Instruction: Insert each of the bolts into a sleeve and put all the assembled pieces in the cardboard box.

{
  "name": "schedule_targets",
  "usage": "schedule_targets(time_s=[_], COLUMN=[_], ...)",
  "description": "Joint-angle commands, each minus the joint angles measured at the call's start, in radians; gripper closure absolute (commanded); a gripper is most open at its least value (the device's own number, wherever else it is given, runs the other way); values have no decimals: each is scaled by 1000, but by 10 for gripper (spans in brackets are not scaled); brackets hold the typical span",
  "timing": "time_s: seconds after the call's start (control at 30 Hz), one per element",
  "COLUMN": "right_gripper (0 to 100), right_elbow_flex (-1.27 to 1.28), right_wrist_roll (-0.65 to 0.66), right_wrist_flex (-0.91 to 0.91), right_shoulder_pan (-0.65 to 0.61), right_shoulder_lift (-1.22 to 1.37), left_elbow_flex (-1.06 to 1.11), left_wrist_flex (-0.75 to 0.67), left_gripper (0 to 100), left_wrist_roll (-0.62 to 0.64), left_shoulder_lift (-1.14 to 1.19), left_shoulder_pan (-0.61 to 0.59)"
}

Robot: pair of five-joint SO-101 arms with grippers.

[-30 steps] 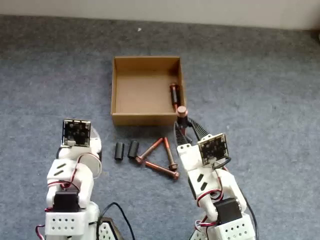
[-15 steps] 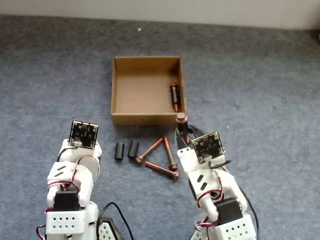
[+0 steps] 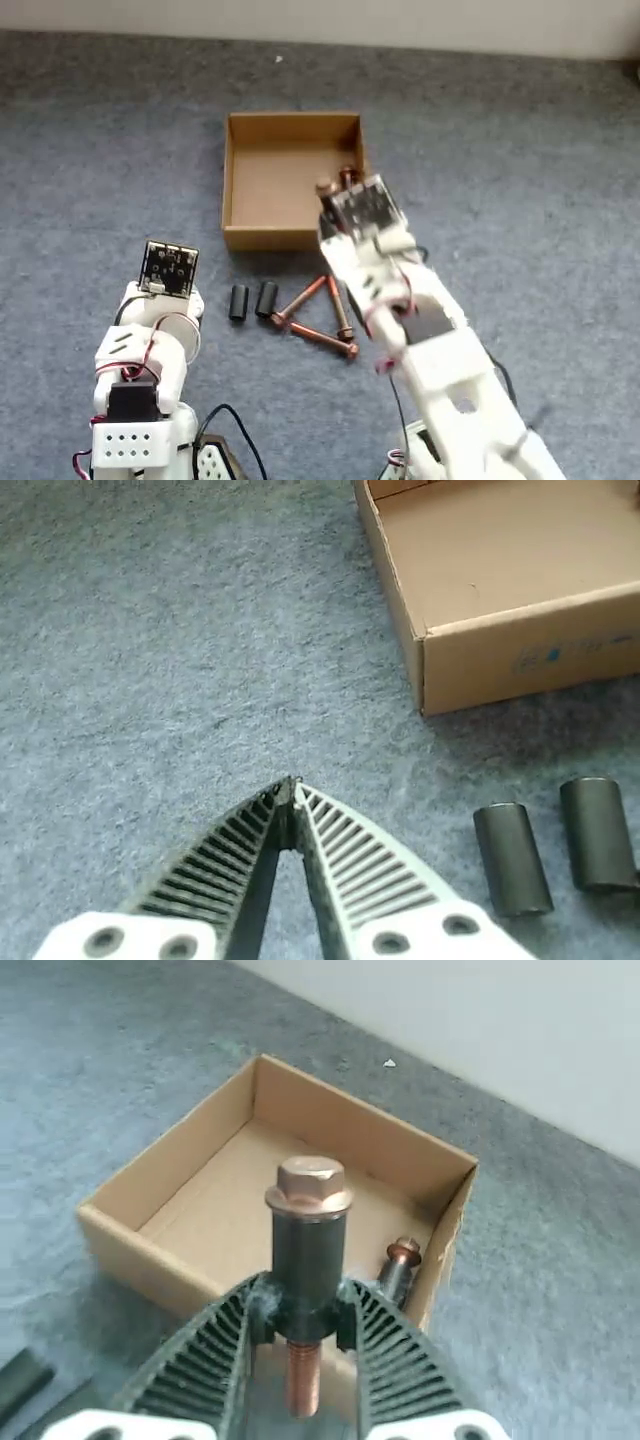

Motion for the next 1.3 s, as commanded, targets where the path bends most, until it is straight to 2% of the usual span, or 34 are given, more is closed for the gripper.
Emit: schedule_targets(time_s=[0.0, 0.3, 0.53, 0.7, 0.93, 1.27], right_gripper=[993, 992, 977, 886, 885, 885], right_elbow_flex=[-196, -510, -572, -621, -771, -1141], right_wrist_roll=[12, 9, 8, 6, 6, 6], right_wrist_flex=[-147, -189, -154, 2, 239, 865], right_shoulder_pan=[44, 87, 94, 91, 91, 93], right_shoulder_lift=[246, 734, 906, 915, 911, 909], left_elbow_flex=[27, 27, 27, 27, 27, 27], left_wrist_flex=[3, 3, 3, 3, 3, 3], left_gripper=[993, 992, 991, 990, 990, 990], left_wrist_roll=[-12, -14, -14, -14, -14, -14], left_shoulder_lift=[-7, -7, -7, -7, -7, -7], left_shoulder_pan=[-12, -12, -12, -12, -12, -12])
